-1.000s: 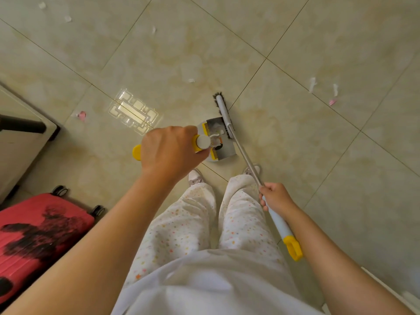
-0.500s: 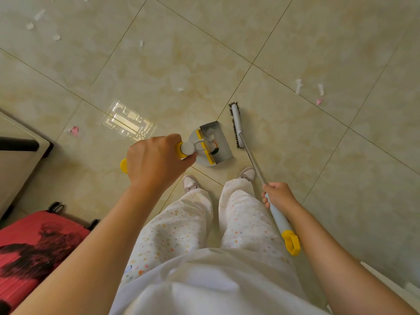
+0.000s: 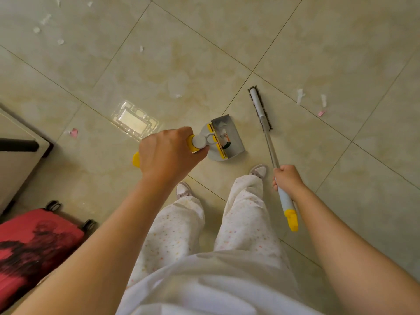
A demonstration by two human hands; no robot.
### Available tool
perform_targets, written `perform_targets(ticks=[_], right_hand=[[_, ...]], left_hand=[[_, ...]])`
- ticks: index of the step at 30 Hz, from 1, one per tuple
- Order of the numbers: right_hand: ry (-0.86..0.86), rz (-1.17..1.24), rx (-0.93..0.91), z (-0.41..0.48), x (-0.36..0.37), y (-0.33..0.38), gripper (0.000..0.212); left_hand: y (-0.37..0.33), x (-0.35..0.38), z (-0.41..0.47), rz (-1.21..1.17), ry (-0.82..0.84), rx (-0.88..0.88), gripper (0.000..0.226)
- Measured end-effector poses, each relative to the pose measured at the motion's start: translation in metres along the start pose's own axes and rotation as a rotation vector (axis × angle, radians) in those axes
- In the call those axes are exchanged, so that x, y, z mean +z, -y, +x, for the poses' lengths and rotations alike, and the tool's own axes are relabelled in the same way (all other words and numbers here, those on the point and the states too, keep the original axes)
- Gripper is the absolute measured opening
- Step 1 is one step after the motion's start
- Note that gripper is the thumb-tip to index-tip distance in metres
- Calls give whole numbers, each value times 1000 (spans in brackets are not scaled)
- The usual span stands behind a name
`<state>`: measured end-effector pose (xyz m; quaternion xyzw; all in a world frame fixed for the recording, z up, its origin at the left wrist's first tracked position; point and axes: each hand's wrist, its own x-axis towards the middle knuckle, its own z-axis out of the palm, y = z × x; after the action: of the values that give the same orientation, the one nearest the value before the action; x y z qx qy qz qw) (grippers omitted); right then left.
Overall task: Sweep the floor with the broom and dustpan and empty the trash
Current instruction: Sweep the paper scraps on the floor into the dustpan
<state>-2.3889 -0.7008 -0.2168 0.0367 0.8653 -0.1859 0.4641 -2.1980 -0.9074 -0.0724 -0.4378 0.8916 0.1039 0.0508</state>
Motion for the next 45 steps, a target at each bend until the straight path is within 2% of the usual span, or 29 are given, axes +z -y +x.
perform_targets(ticks=[6,11,14,18,22,28,39,45], right_hand=[[125,-96,-16,38,-19,23,34],[314,227,72,35,-24,25,25],[345,360,101,29,-41,11,27],[283,401,99,20,-71,-3,30],[209,357,76,27,-93,-7,24],[103,262,62,49,-125,-8,30],[-71,224,70,100,-222,-16,27],[-151,67,73,138,-260,-25,23]], left_hand=[[-39,6,27,25,16,-12,47],[-51,4,44,45,42,-32,48],[-51,3,46,27,31,-38,50],[-58,1,45,16,17,-56,51],[-72,-2,51,23,4,-55,51],[-86,-9,59,28,2,-82,50],[-172,-7,102,21,-34,-46,52],[-222,1,145,3,-16,31,50]])
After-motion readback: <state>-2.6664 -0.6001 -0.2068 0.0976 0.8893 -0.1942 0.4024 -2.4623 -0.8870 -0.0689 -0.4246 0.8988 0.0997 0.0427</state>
